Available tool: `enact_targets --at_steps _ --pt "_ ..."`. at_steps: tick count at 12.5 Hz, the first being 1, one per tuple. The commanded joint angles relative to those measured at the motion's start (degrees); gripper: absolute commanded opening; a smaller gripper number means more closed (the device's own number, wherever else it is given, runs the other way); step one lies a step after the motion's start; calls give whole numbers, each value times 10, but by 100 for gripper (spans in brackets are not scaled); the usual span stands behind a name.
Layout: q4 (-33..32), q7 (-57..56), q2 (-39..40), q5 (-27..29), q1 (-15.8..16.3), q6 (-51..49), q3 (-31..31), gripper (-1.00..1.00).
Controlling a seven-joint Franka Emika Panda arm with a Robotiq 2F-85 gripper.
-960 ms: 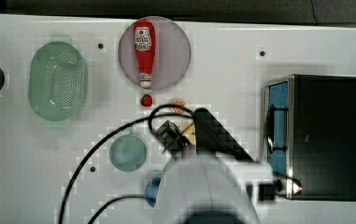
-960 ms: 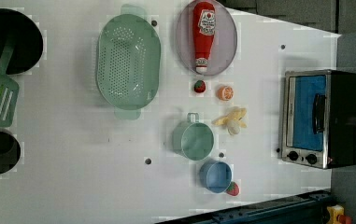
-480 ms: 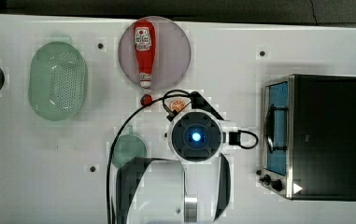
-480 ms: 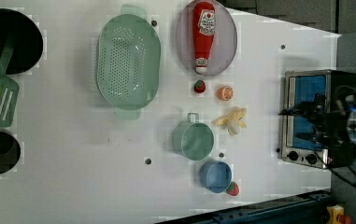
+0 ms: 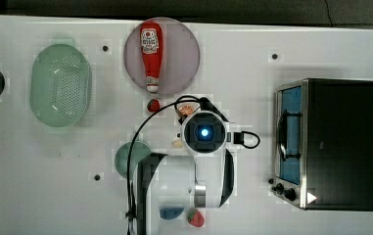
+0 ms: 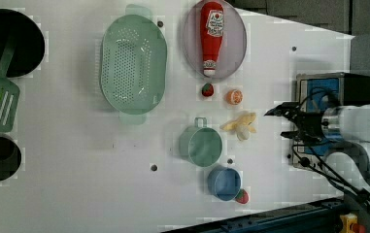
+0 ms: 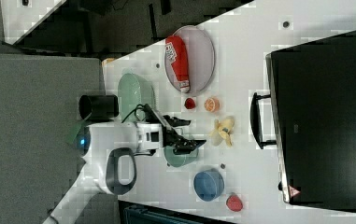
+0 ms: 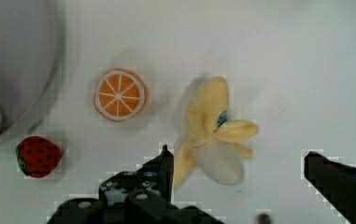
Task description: Pick banana from table and place on oven.
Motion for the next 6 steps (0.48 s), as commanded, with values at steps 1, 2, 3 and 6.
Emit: enact_targets --at_steps 1,2,3,6 --pt "-1 14 42 10 2 43 0 100" --pt "-1 14 63 10 2 60 0 100" --pt "-1 14 82 10 2 78 0 100" --pt "-2 15 130 10 2 120 1 100"
